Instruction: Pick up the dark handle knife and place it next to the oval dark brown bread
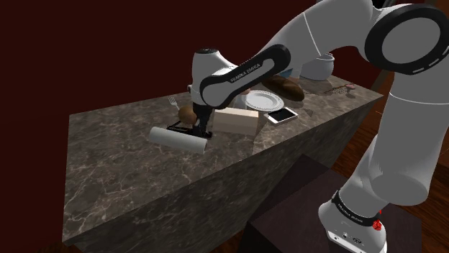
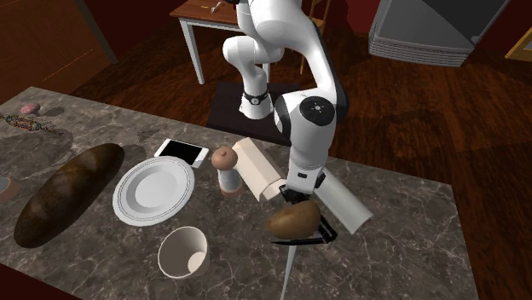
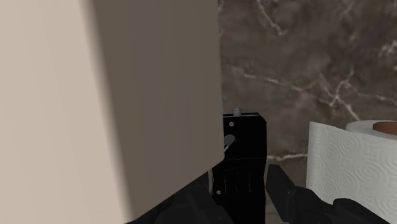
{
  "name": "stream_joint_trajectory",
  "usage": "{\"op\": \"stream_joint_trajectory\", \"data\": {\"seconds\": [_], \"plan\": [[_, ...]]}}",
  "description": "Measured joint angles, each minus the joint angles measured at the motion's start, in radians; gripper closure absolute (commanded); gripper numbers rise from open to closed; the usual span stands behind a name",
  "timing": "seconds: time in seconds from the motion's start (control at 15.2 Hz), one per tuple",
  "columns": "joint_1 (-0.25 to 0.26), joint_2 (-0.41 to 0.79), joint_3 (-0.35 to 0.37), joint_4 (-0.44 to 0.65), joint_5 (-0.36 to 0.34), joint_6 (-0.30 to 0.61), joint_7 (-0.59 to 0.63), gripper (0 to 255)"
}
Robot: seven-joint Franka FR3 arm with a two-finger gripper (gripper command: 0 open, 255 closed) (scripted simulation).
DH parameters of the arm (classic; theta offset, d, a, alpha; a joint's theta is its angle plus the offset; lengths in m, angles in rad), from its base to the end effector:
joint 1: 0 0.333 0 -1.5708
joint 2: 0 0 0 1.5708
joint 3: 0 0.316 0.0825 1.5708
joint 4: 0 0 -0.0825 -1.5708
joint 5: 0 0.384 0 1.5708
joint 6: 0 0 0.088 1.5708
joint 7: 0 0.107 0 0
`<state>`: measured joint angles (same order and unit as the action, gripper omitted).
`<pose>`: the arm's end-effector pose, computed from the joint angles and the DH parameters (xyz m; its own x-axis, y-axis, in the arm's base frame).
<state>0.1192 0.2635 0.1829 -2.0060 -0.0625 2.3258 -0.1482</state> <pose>0.5771 0.1748 0.3334 0.8833 0.4648 0.0606 0.4651 -0.8852 0.0097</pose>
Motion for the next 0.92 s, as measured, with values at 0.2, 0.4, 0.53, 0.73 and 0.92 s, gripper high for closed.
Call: {"op": "stream_joint_trajectory", "data": {"seconds": [0.2, 0.4, 0.53, 0.73, 0.92], "plan": [[0.0, 0.0, 0.0, 0.0, 0.0, -0.001, 0.0, 255], [0.0, 0.0, 0.0, 0.0, 0.0, -0.002, 0.0, 255], [0.0, -0.004, 0.0, 0.001, 0.001, -0.007, -0.001, 255], [-0.002, -0.02, 0.002, 0.013, 0.006, -0.036, -0.005, 255], [-0.003, -0.041, 0.004, 0.025, 0.012, -0.068, -0.008, 255]]}}
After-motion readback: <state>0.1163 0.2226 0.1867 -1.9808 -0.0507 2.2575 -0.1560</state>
